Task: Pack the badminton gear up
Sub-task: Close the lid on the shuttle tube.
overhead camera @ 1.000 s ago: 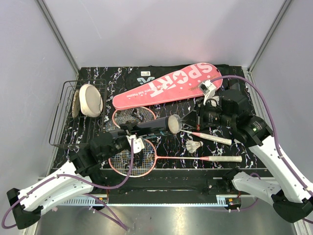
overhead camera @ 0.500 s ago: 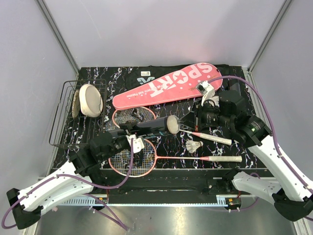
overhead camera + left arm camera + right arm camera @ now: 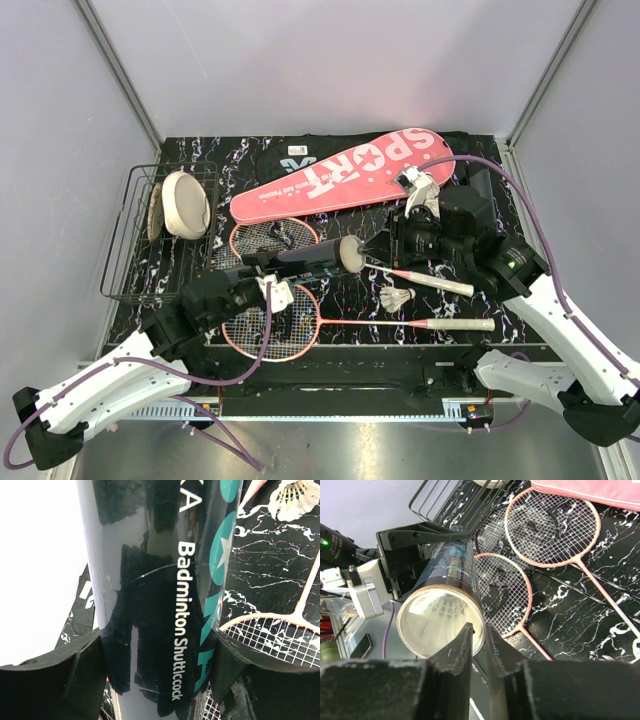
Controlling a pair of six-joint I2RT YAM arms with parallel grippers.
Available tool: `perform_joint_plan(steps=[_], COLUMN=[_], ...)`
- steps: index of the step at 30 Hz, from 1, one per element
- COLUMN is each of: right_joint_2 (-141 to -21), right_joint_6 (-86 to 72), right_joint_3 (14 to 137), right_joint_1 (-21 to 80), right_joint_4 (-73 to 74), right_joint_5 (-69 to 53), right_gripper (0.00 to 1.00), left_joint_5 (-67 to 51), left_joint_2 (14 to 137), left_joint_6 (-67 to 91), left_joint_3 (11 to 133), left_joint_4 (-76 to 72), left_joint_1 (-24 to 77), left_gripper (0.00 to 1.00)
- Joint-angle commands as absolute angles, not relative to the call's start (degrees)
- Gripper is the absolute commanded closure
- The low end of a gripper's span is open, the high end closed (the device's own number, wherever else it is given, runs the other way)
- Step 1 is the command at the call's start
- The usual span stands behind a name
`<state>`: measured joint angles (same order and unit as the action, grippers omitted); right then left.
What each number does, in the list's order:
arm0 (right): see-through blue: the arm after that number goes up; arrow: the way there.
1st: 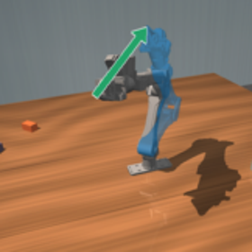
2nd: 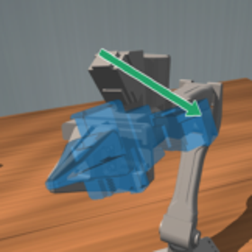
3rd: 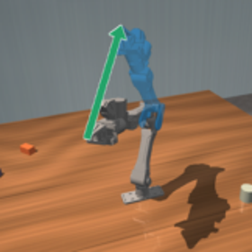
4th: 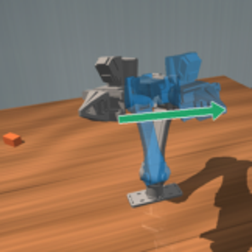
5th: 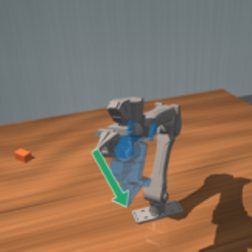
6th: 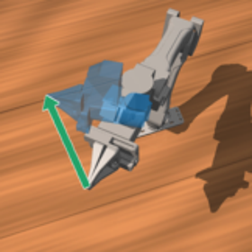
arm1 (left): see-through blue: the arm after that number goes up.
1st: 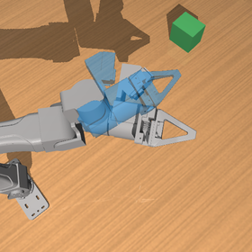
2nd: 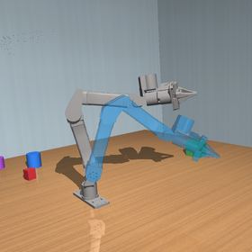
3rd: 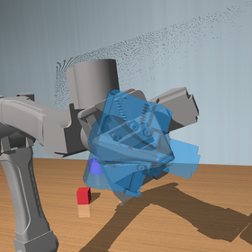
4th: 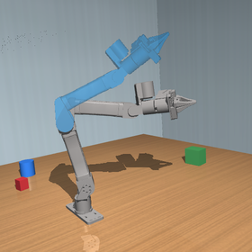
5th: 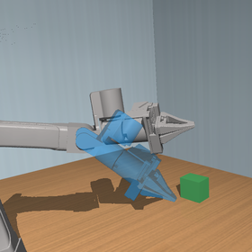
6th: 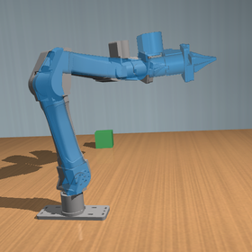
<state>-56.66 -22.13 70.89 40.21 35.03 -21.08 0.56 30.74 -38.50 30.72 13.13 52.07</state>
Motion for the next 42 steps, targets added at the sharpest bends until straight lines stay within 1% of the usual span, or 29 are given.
perform_joint_plan(steps=[1, 6, 7, 9, 10, 13, 14, 19, 22, 26, 31, 42], right_joint_2=[-58.4, -58.9, -59.1, -59.3, -59.5, -59.9, -59.9, -60.1, -59.2, -57.7, -56.1, -52.6], right_joint_6=[-21.5, -21.2, -20.9, -20.8, -20.9, -20.6, -20.6, -20.4, -21.1, -21.8, -23.4, -23.7], right_joint_3=[73.1, 73.8, 73.9, 74.0, 74.1, 74.5, 74.5, 75.4, 75.0, 74.4, 73.5, 72.5], right_joint_1=[43.0, 44.6, 44.8, 45.7, 46.1, 46.9, 46.9, 47.8, 47.9, 47.8, 47.8, 47.8], right_joint_4=[35.2, 35.9, 36.2, 36.4, 36.7, 37.5, 37.7, 39.1, 37.9, 37.8, 35.9, 37.8], right_joint_5=[-18.4, -16.4, -15.7, -14.5, -13.8, -11.9, -11.3, -9.1, -9.6, -9.3, -11.9, -9.0], right_gripper=[0.75, 0.67, 0.63, 0.6, 0.56, 0.53, 0.51, 0.47, 0.46, 0.41, 0.38, 0.36], left_joint_5=[-1.6, -1.6, -1.6, -1.5, -1.5, -1.5, -1.5, -1.4, -1.3, -1.1, -1.1, -0.9], left_joint_2=[30.2, 30.1, 30.1, 30.4, 30.3, 30.3, 30.4, 30.1, 30.2, 29.7, 30.1, 30.3], left_joint_6=[-38.3, -38.1, -38.1, -38.0, -38.0, -37.9, -37.8, -37.8, -37.9, -37.9, -38.0, -37.6], left_joint_3=[33.4, 33.5, 33.4, 33.6, 33.7, 33.7, 33.7, 33.6, 33.6, 33.3, 33.1, 33.1], left_joint_4=[5.4, 5.4, 5.4, 5.4, 5.4, 5.3, 5.3, 5.2, 5.1, 5.2, 5.4, 5.0], left_joint_1=[52.5, 52.4, 52.5, 52.4, 52.4, 52.4, 52.5, 52.5, 52.5, 52.5, 52.5, 52.4], left_gripper=[1.0, 1.0, 1.0, 1.0, 1.0, 1.0, 1.0, 1.0, 1.0, 1.0, 1.0, 1.0])
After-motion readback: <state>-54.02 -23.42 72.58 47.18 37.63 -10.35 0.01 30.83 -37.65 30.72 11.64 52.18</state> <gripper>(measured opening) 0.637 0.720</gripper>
